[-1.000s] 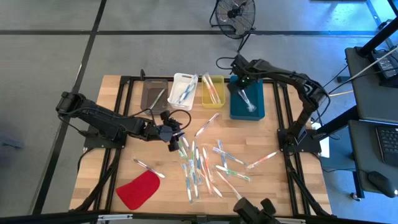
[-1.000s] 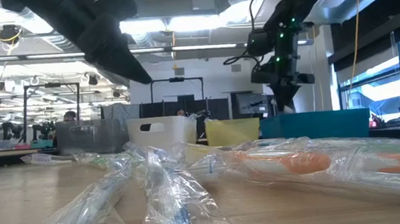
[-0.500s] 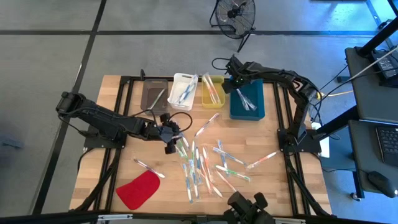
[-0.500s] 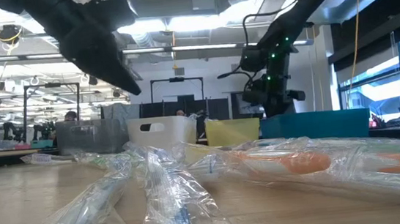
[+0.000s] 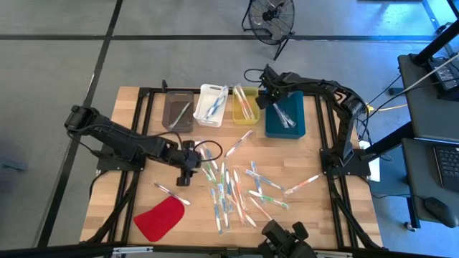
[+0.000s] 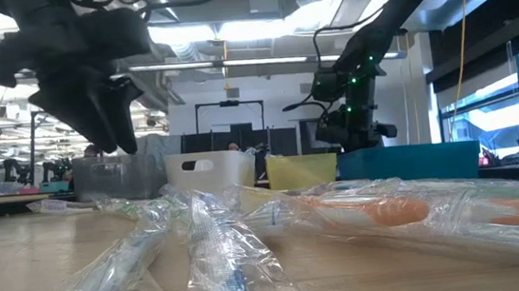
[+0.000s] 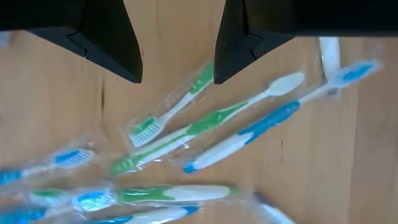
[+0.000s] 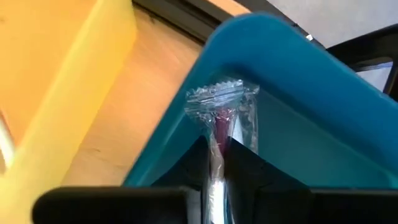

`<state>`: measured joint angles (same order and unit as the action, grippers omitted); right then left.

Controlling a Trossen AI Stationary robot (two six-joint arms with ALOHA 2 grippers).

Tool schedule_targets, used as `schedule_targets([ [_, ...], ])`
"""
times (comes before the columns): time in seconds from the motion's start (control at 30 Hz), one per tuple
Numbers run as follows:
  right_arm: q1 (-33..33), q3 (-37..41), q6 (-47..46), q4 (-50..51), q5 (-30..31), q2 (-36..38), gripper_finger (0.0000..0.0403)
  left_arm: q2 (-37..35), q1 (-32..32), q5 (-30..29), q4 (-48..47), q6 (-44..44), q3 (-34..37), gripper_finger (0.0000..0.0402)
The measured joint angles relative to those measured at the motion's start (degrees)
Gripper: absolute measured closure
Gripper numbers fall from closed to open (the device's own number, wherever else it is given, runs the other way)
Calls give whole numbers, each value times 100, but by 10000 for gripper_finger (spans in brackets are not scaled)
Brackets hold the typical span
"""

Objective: Pick & Place Toothbrushes
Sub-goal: Put the violet toothbrush into the blue bin, then put the green toothbrush into the black bin

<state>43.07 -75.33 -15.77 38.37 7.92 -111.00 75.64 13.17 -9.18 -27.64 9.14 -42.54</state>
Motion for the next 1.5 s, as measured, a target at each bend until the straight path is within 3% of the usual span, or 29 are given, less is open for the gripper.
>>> schedule_targets([
  [0.13, 2, 0, 124, 106, 3, 0, 349, 88, 66, -12, 24, -417, 0, 208],
  [0.47, 11, 0, 270, 563, -290, 32, 222, 760, 44, -307, 156, -1080, -2, 210],
  [0.67, 9, 2, 320, 950, -328, 228, 185, 1100, -173, -392, 268, -1260, -2, 210],
  [1.07, -164, 4, 599, 1202, -345, 1269, 199, 1377, -600, 193, 233, -1442, -2, 224],
  [1.5, -651, 448, 457, 1365, -237, 2571, 246, 1379, -557, 333, 106, -1629, -2, 331],
])
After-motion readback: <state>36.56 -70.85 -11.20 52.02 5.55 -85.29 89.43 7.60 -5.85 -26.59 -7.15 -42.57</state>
